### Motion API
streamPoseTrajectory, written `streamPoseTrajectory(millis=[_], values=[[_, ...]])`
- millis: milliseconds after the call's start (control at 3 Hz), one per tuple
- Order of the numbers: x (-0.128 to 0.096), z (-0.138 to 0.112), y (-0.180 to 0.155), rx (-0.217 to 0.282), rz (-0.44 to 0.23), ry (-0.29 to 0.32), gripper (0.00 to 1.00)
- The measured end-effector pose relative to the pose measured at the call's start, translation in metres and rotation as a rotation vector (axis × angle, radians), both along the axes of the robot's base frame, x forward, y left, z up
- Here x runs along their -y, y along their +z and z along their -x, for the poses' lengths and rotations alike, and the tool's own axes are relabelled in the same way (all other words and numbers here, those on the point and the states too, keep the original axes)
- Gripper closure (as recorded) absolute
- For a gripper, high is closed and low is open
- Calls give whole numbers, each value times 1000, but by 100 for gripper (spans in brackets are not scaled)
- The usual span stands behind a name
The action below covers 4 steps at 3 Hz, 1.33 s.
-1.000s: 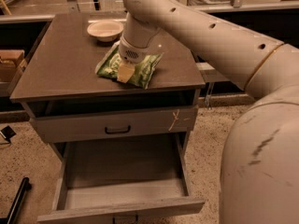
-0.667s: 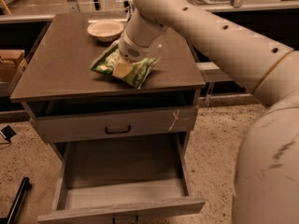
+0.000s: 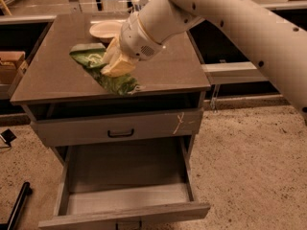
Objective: Place green jalapeno chip bag into middle drawer
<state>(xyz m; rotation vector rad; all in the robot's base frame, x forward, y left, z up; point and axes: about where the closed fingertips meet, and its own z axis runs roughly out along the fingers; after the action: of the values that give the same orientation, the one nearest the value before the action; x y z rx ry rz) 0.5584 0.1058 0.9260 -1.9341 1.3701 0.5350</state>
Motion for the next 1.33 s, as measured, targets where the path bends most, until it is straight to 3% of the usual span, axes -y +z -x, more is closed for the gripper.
streamPoseTrajectory(millis=[333,667,1000,1333], values=[[11,37,-8,32,87,85,100],[37,66,-43,82,264,167,100],[44,73,-58,89,320,188,100],[48,63,-79,72,338,202,100]])
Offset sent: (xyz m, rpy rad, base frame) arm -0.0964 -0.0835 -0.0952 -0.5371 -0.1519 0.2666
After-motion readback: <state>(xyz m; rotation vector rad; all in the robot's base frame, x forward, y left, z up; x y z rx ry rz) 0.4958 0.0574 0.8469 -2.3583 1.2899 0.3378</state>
